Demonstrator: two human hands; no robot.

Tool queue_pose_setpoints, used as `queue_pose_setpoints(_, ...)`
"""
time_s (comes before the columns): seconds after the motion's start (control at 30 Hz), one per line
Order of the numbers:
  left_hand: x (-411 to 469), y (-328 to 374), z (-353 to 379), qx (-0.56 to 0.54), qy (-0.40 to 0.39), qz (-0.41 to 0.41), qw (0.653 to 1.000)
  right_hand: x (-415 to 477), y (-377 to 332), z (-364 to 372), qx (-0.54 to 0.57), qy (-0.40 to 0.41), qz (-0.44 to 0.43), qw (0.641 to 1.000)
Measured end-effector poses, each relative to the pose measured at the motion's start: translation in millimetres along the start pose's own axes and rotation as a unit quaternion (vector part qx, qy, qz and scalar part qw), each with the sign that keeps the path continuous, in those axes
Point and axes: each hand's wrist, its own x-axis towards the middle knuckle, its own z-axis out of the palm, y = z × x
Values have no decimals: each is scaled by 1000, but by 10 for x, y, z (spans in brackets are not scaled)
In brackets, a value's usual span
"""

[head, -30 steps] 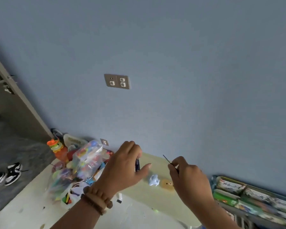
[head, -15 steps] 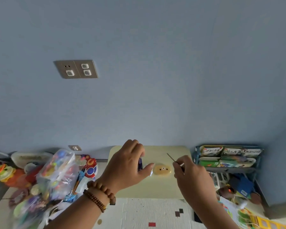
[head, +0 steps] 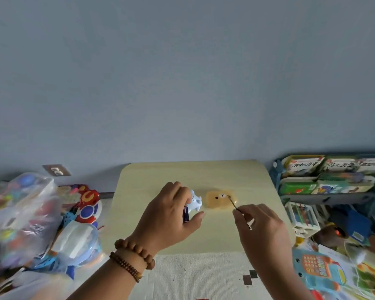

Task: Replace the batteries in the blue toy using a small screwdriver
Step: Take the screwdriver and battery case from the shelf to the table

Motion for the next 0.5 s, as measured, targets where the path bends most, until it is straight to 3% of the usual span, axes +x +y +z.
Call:
queue_pose_setpoints(0.2, -635, -501, 1262, 21, 3, -4, 1000, -313, 873, 1250, 7, 36, 7, 999)
queue_pose_setpoints(0.5, -658, -503, 1663, 39, -42, 10, 998, -199, 1154, 1540, -20, 8, 45, 999)
